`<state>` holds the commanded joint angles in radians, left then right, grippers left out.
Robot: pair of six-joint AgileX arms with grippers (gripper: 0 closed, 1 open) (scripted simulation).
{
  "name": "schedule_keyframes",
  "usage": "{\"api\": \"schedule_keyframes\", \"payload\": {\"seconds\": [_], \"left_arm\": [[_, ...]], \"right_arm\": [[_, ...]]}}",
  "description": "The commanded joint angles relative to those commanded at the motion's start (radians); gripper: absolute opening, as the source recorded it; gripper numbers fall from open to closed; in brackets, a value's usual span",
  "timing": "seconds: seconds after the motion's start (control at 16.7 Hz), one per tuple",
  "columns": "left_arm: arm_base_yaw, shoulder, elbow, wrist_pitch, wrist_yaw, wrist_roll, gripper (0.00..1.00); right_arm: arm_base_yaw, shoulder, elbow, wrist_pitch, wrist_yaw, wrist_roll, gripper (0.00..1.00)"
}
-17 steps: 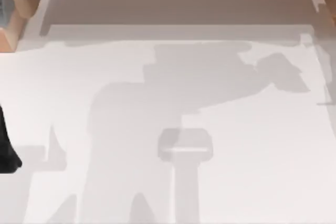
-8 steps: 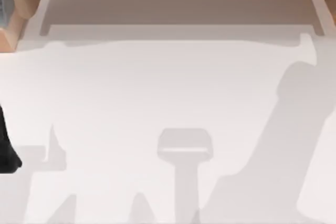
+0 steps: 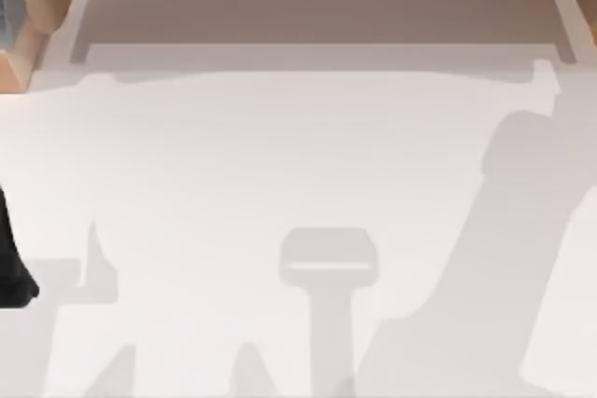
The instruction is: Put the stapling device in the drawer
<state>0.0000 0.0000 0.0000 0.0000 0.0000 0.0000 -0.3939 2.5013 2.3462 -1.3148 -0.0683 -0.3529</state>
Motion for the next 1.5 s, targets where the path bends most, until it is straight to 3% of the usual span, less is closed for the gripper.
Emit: {"api": "schedule_keyframes", "payload": {"seconds": [0.3, 0.54, 1.02, 1.38, 1.5], "left_arm": [[0.0, 0.0, 0.0, 0.0, 0.0, 0.0, 1.0], [0.0, 0.0, 0.0, 0.0, 0.0, 0.0, 1.0], [0.0, 0.0, 0.0, 0.0, 0.0, 0.0, 1.0], [0.0, 0.0, 0.0, 0.0, 0.0, 0.0, 1.0], [0.0, 0.0, 0.0, 0.0, 0.0, 0.0, 1.0]], "right_arm": [[-0.006, -0.173, 0.054, -0.02, -0.086, 0.125, 0.0], [-0.015, -0.189, 0.037, -0.025, -0.078, 0.17, 0.0], [-0.002, 0.014, -0.052, 0.034, 0.009, -0.002, 0.0], [-0.006, 0.025, -0.059, 0.032, 0.014, -0.019, 0.0], [-0.006, 0.025, -0.059, 0.032, 0.014, -0.019, 0.15]]}}
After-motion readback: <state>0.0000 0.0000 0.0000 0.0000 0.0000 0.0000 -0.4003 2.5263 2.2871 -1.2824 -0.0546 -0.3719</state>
